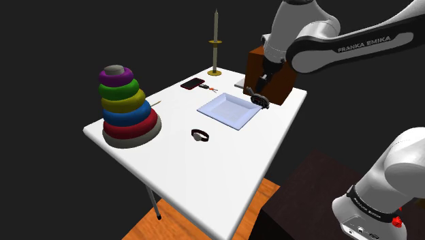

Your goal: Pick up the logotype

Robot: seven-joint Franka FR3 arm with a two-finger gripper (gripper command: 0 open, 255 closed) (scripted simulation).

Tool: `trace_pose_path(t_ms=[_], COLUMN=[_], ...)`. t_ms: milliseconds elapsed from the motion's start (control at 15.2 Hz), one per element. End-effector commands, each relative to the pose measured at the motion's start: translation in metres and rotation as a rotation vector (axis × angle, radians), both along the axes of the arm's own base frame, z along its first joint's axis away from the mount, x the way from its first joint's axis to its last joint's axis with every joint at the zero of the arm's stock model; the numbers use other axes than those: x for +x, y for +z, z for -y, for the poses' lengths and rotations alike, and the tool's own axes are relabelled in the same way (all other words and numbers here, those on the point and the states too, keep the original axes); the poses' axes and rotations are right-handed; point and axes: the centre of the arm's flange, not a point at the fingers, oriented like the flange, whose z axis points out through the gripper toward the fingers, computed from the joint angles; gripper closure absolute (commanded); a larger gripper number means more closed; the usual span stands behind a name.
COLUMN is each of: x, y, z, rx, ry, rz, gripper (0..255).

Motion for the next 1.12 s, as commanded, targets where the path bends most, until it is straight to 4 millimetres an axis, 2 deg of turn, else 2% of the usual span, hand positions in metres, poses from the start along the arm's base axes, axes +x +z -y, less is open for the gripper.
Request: trace_pose_path(t_ms=[0,396,528,594,1056], x=[0.006,0.006,0.006,0.006,0.006], y=[-0.010,-0.042,-0.045,-0.045,-0.045], z=[-0.003,-0.003,-0.003,-0.002,-0.002], rx=[-0.008,-0.008,-0.007,-0.008,-0.008], ry=[0.010,0.010,0.010,0.010,0.010], rz=[0.009,0.009,0.009,0.009,0.009], gripper=[0,0,0,255,255])
